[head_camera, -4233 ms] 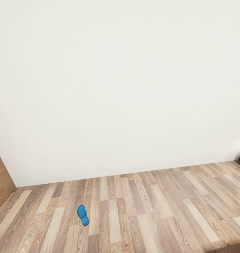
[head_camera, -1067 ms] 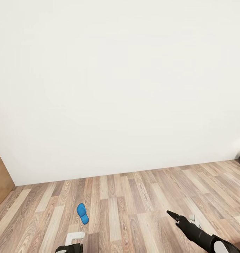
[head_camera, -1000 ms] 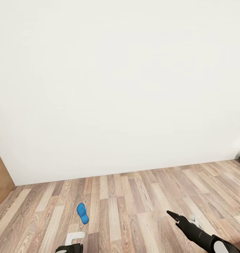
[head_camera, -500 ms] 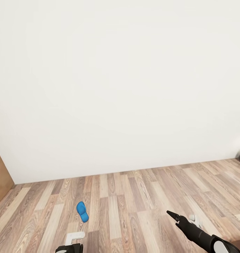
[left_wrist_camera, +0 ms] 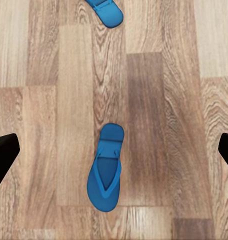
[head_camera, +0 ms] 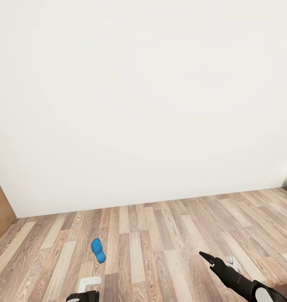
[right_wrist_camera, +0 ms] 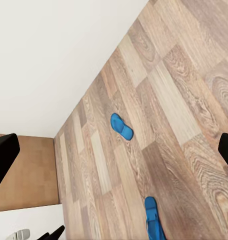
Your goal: In the bedroom, move the book from the bed onto either nightstand, and place the two sandals side by side next to the bed.
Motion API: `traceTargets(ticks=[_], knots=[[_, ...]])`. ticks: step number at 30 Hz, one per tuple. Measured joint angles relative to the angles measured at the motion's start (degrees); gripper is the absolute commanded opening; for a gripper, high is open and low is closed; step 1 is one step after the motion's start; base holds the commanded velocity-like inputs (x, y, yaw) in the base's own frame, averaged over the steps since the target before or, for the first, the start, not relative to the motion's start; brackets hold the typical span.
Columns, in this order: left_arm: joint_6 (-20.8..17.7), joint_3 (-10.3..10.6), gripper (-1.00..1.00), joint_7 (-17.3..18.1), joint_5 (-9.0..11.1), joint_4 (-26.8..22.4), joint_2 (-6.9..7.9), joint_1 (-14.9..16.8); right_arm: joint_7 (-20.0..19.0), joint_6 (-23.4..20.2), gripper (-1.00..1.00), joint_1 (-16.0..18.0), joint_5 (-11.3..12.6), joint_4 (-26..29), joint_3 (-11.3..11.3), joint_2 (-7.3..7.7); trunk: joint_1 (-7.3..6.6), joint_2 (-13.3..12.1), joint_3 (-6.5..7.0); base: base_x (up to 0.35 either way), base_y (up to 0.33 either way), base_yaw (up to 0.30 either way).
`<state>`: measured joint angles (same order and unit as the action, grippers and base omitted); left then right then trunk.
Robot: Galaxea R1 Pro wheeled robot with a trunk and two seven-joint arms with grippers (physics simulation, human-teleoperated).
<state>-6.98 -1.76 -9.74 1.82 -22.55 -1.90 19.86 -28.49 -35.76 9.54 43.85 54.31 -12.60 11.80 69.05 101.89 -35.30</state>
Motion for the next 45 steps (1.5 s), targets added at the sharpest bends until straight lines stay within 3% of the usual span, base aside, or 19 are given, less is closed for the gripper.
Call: traceTargets(ticks=[45], knots=[[0.0,0.0,1.0,-0.1,0.0,0.0,0.0,0.0,0.1,0.0,1.0,0.0,0.0,0.0,0.1,-0.01,9.89,18.1,-8.08,0.0,0.0,0.0]])
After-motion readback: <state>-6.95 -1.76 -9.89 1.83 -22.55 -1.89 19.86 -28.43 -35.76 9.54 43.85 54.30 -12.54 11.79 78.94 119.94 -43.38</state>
